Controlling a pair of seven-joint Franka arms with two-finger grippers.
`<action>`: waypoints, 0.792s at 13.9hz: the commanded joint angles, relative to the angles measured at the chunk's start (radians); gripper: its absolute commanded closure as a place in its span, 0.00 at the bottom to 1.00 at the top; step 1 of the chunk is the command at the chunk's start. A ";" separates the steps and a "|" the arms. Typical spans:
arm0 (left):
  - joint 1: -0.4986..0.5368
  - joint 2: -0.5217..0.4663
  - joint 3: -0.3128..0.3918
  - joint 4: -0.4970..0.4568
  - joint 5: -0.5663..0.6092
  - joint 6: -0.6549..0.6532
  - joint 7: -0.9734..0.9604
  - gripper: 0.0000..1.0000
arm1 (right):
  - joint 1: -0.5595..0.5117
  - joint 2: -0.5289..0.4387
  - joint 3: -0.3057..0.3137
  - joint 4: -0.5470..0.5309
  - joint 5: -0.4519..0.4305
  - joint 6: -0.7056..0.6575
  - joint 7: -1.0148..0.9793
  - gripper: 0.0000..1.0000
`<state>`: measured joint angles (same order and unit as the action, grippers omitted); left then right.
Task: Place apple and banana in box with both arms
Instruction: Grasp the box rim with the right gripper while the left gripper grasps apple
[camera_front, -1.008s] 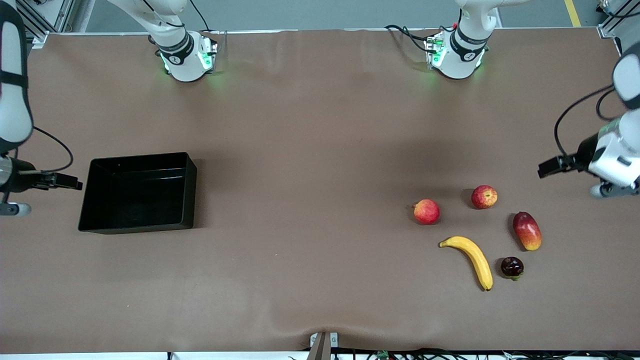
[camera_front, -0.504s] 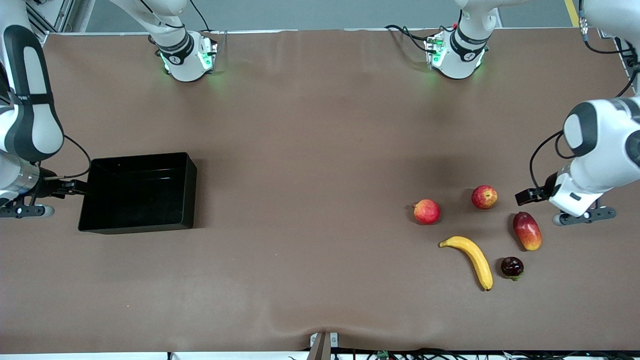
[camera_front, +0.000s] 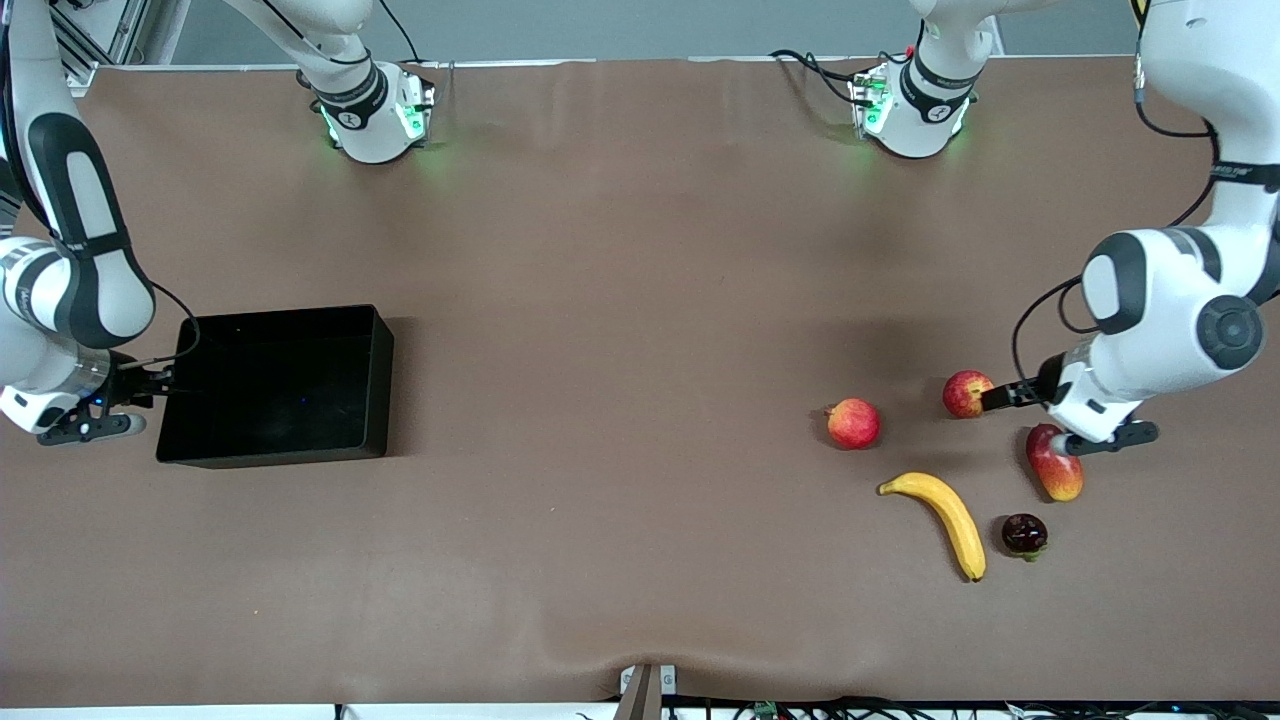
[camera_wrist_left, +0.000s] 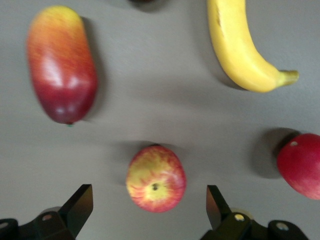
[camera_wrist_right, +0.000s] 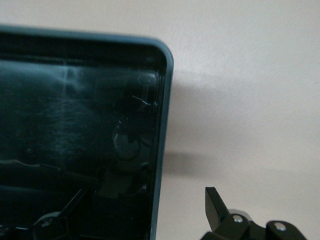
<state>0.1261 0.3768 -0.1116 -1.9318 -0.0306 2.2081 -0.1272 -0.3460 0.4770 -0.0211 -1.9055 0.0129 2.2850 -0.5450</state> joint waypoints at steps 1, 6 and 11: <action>0.001 0.028 -0.005 -0.009 -0.018 0.016 -0.008 0.00 | -0.057 0.043 0.018 0.000 -0.002 0.007 -0.027 0.15; 0.006 0.091 -0.005 -0.010 -0.012 0.019 0.008 0.00 | -0.028 0.055 0.016 0.002 -0.002 0.017 -0.016 1.00; 0.003 0.122 -0.005 -0.010 -0.011 0.022 0.009 0.53 | -0.002 0.039 0.020 0.013 -0.002 0.002 0.034 1.00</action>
<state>0.1280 0.4951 -0.1149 -1.9395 -0.0309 2.2169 -0.1319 -0.3673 0.5324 -0.0057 -1.9013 0.0124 2.3029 -0.5501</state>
